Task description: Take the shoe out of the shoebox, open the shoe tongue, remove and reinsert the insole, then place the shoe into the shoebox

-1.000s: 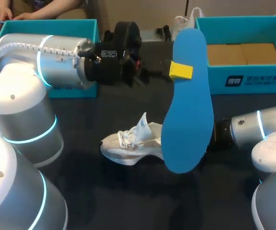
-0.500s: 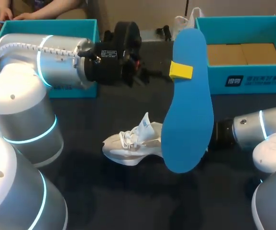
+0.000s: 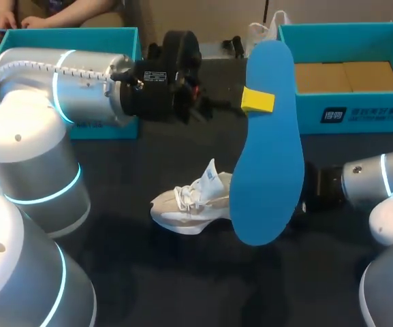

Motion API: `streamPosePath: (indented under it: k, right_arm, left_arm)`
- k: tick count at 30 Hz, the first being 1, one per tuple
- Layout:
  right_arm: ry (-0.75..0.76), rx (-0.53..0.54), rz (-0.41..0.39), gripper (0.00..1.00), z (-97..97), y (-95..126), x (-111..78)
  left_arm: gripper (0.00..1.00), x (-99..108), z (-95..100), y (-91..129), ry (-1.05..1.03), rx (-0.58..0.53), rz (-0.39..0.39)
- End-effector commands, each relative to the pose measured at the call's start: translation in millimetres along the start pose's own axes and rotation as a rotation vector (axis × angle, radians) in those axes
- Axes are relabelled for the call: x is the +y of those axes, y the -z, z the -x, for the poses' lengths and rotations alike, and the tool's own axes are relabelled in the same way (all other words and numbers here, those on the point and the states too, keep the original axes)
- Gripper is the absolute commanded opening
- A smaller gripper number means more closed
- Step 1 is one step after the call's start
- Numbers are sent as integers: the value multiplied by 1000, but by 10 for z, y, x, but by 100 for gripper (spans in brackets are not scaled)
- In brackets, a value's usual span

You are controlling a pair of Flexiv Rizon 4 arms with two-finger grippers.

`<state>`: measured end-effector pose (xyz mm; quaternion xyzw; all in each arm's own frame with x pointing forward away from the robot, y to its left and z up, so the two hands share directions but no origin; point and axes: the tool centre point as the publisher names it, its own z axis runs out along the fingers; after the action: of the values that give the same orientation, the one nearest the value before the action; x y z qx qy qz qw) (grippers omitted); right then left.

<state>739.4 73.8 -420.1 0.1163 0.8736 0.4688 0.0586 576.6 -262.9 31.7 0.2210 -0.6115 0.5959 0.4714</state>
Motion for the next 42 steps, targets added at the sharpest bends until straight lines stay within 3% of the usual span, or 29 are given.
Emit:
streamPosePath:
  k: [1,12,42]
  right_arm:
    - [4,-15,-32,100,-52,131,85]
    - [24,-44,-73,100,-3,274,186]
    - [23,13,-209,100,0,508,319]
  left_arm:
    - [0,11,-3,-2,0,-3,-1]
    - [0,11,-3,-2,0,-3,-1]
    - [0,11,-3,-2,0,-3,-1]
